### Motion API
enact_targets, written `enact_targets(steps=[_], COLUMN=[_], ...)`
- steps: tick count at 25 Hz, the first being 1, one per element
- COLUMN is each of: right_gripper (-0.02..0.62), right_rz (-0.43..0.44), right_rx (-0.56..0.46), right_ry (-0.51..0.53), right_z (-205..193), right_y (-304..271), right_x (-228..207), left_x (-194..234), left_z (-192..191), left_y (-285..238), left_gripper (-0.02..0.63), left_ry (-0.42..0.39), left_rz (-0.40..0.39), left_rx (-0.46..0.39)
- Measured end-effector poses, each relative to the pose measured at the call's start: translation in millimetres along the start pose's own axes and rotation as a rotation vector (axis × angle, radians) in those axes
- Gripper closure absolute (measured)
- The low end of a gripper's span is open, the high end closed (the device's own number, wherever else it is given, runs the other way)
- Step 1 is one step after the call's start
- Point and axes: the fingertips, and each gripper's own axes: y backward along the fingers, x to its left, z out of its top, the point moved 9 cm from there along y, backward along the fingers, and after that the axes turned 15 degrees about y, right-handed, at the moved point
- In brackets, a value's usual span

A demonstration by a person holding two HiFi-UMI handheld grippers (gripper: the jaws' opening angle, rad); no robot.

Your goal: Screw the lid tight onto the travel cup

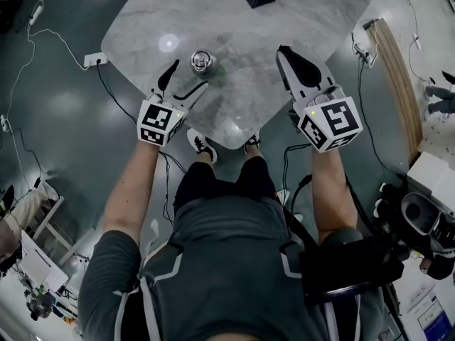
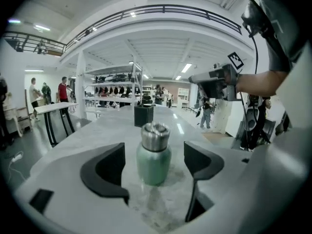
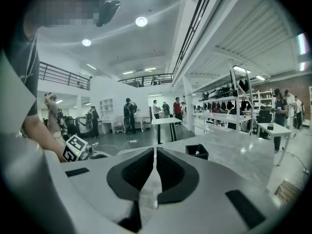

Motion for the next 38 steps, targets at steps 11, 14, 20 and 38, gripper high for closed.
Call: enact_targets(steps=[11, 14, 20, 38], right_gripper=[0.555, 0.555, 0.555, 0.568], right_rz=[0.013, 0.014, 0.022, 0.020], right_rx=[-0.079, -0.107, -0.163, -0.187], right_ry=[0.048, 0.079, 0.129, 0.171], right_z=[90, 115, 152, 193], right_y=[29, 38, 52, 69], right_x=[-5, -2, -9, -4], left_x=[-35, -47, -75, -99], left_z=[117, 144, 186, 222], left_y=[90, 119, 154, 202], left_gripper=[0.229, 0.267, 0.390, 0.597], left_ry=[0.077, 0.073, 0.058, 0.124], left_rz=[0.004, 0.028, 0.072, 0.221], left_rx=[-0.233, -0.304, -0.411, -0.505])
